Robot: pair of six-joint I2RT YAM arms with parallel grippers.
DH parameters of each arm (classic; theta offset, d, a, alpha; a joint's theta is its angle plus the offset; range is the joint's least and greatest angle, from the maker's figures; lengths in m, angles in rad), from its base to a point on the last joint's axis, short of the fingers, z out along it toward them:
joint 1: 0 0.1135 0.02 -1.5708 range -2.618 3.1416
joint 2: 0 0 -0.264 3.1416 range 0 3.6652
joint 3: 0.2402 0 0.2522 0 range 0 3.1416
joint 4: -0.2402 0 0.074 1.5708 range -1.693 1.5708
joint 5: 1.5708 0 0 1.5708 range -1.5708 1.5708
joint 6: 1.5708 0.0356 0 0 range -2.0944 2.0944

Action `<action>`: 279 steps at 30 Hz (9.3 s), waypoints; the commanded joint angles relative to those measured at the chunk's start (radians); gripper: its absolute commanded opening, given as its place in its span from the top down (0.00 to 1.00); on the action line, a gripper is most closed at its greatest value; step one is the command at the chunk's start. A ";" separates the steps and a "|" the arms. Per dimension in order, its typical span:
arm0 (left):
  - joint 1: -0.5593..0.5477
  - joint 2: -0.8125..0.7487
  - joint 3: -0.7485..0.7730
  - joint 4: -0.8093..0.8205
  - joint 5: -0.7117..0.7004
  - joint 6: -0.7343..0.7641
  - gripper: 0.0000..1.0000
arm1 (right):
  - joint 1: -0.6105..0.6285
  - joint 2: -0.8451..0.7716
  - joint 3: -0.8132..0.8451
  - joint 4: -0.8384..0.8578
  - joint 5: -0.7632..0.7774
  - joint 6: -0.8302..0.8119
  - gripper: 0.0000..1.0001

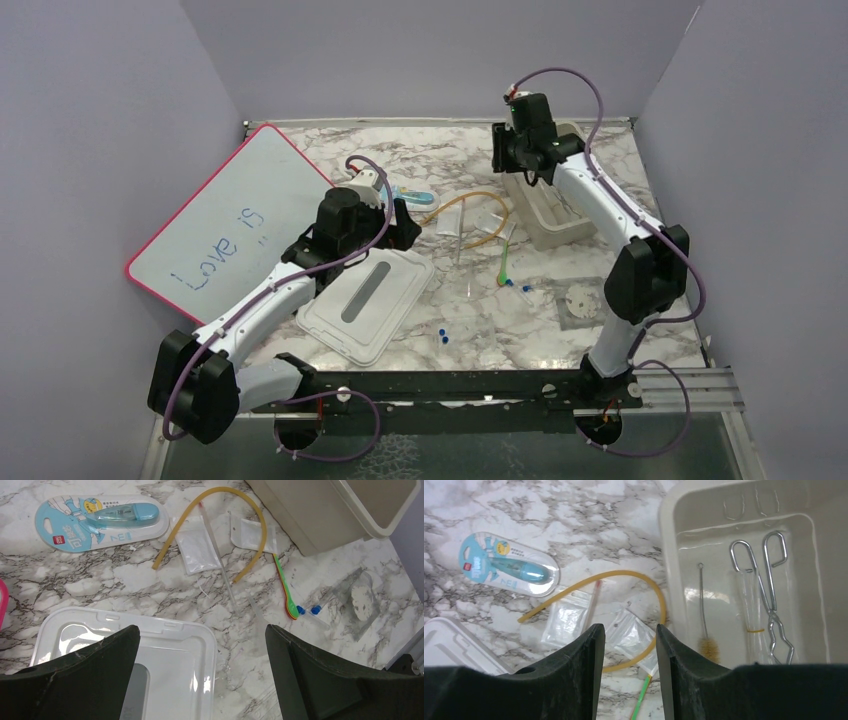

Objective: Organize the chemistry lab equipment

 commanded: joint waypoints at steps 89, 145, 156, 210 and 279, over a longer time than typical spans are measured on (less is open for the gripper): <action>-0.001 -0.038 0.014 0.028 0.091 -0.023 0.01 | -0.268 -0.312 -0.400 0.371 -0.214 -0.277 0.99; -0.001 -0.026 0.027 -0.002 0.033 -0.004 0.01 | 0.110 -0.225 -0.298 0.189 0.068 -0.035 0.72; -0.001 -0.023 0.028 -0.003 0.030 0.000 0.01 | 0.195 0.129 -0.187 0.194 0.465 -0.147 0.60; 0.002 -0.021 0.031 -0.011 0.021 0.007 0.01 | 0.195 -0.096 -0.260 0.382 0.422 -0.059 0.99; 0.002 -0.023 0.027 -0.008 0.024 0.004 0.01 | -0.144 -0.255 -0.494 0.637 0.452 -0.175 0.64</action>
